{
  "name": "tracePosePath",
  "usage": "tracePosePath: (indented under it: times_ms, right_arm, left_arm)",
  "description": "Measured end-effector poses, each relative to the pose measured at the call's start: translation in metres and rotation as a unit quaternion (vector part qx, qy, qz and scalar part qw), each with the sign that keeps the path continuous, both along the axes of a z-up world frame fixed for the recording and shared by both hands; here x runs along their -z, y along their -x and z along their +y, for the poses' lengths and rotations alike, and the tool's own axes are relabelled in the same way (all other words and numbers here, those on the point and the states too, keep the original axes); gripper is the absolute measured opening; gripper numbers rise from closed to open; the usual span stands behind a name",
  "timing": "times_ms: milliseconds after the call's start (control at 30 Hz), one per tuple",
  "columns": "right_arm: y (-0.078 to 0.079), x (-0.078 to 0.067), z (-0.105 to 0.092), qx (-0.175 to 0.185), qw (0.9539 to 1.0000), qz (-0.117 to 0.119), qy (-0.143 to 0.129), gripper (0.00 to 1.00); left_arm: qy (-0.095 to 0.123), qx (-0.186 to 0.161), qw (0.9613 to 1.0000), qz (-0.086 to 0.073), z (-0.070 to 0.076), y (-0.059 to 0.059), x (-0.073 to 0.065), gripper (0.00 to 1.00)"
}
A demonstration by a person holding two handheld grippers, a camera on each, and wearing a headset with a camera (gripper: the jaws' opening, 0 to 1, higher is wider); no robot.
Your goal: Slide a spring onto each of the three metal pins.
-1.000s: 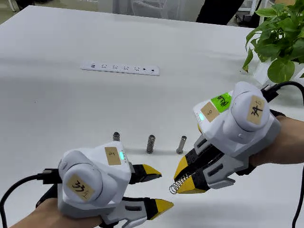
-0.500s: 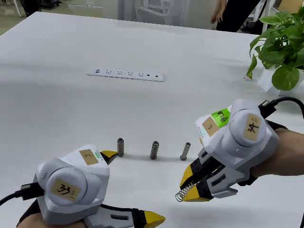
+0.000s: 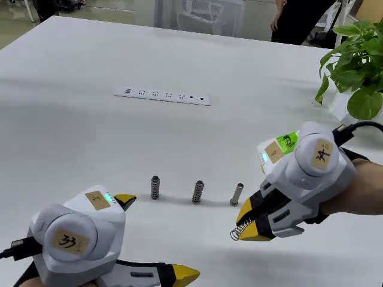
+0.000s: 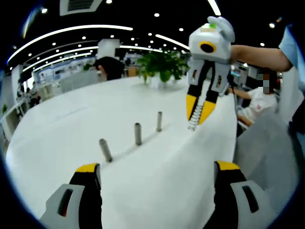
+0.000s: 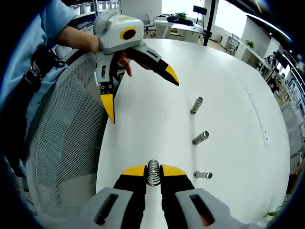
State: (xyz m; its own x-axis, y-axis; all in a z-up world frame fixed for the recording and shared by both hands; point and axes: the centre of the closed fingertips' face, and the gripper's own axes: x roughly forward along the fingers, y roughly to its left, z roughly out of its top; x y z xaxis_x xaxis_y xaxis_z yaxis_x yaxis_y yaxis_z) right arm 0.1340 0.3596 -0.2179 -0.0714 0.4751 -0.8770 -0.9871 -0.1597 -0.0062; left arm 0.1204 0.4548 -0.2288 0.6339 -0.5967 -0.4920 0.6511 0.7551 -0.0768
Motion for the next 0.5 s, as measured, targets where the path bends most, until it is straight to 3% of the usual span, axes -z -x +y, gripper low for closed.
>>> tracePosePath:
  times_ms: [167,433,500]
  right_arm:
    - [-0.016,-0.009,0.001,-0.006,0.9998,-0.015,0.007,0.12]
    - [-0.045,-0.017,0.0,-0.027,0.9972,-0.057,0.04,0.12]
    - [-0.051,-0.02,0.002,-0.023,0.9974,-0.056,0.038,0.12]
  left_arm:
    - [0.003,-0.007,1.0,-0.001,0.002,0.001,0.0,1.0]
    - [0.003,-0.014,0.9999,0.001,0.002,0.003,0.004,1.0]
    - [0.002,-0.013,0.9999,0.0,0.002,0.004,0.004,1.0]
